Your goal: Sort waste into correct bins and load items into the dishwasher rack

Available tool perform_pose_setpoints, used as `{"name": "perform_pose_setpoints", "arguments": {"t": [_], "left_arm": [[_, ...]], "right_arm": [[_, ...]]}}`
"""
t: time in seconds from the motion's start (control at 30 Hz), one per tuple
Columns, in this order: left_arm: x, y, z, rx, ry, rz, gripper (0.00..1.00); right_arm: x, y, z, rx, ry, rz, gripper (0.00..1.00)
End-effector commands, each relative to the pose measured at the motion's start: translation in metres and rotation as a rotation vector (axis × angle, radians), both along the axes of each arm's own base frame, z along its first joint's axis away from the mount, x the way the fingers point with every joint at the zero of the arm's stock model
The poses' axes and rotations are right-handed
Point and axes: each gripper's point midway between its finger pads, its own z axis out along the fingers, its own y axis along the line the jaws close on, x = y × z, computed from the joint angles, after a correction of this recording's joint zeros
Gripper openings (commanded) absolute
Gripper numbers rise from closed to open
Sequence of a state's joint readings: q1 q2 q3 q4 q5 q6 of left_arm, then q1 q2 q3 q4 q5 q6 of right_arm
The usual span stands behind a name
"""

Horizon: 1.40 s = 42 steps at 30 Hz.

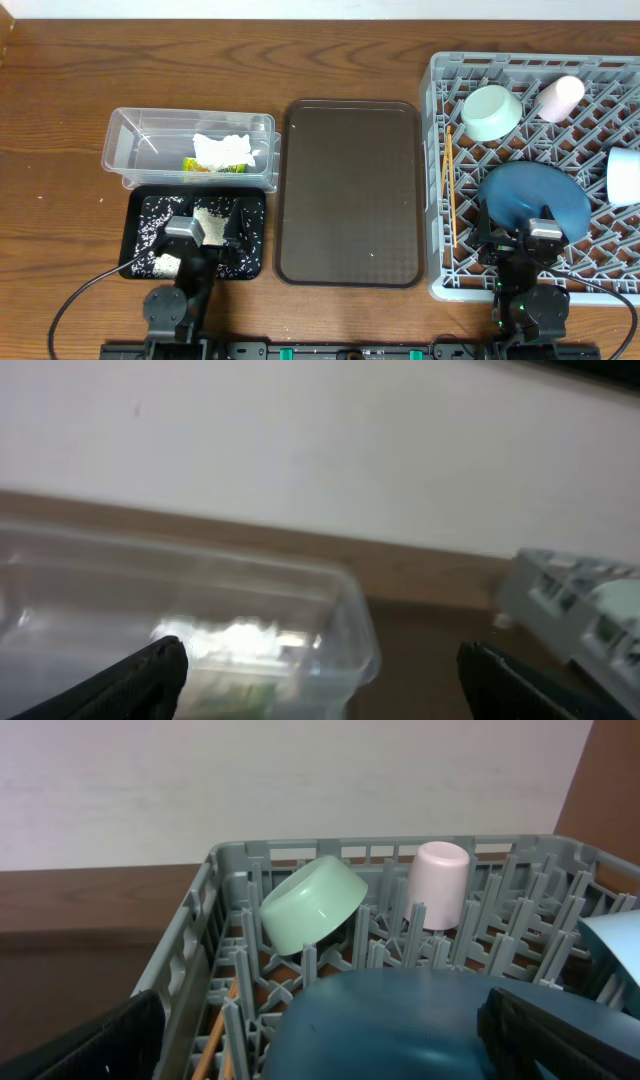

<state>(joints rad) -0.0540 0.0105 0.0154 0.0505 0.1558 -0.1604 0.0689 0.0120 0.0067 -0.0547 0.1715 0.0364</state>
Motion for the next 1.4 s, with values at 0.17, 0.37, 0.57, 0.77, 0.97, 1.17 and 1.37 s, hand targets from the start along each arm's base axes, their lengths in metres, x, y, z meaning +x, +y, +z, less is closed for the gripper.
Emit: {"name": "perform_pose_setpoints", "arguments": {"t": [0.17, 0.37, 0.57, 0.77, 0.97, 1.17, 1.37], "left_arm": [[-0.001, 0.007, -0.031, 0.100, 0.104, 0.033, 0.89], [-0.001, 0.007, -0.032, 0.200, 0.090, 0.024, 0.90], [-0.002, 0.004, -0.032, 0.232, 0.085, 0.011, 0.90], [-0.003, -0.004, -0.032, 0.273, 0.076, -0.022, 0.89], [-0.003, -0.003, -0.032, 0.273, 0.076, -0.017, 0.89], [-0.002, -0.002, -0.032, 0.272, 0.077, -0.012, 0.89], [-0.002, -0.002, -0.032, 0.273, 0.079, -0.012, 0.90]], "right_arm": [[0.000, 0.002, 0.000, -0.015, 0.001, 0.012, 0.99], [0.000, 0.002, 0.000, -0.015, 0.001, 0.012, 0.99], [0.000, 0.002, 0.000, -0.015, 0.001, 0.012, 0.99], [0.000, 0.002, 0.000, -0.015, 0.001, 0.012, 0.99], [0.000, 0.002, 0.000, -0.015, 0.001, 0.012, 0.99], [0.000, 0.002, 0.000, -0.015, 0.001, 0.012, 0.99], [0.000, 0.002, 0.000, -0.015, 0.001, 0.012, 0.99]]}}
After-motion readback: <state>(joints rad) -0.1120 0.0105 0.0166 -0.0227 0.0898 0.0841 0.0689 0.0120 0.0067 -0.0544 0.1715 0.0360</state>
